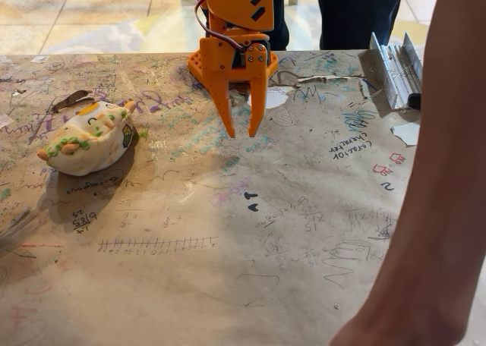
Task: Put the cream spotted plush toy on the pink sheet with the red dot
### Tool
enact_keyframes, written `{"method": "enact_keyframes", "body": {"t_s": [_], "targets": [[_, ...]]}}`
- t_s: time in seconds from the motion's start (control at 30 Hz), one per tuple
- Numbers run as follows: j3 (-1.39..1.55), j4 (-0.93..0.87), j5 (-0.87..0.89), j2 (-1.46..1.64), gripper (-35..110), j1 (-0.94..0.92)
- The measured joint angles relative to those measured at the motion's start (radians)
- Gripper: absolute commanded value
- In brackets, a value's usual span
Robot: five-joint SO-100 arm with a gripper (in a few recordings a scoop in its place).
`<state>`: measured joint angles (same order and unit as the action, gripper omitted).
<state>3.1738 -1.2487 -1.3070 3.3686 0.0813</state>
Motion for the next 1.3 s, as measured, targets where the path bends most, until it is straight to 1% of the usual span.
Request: {"method": "enact_keyframes", "body": {"t_s": [0.43,0.67,1.3], "targets": [[0.000,0.000,0.000,0.000,7,-0.002],[0.000,0.000,0.000,0.000,7,-0.041],[0.000,0.000,0.000,0.000,7,-0.040]]}}
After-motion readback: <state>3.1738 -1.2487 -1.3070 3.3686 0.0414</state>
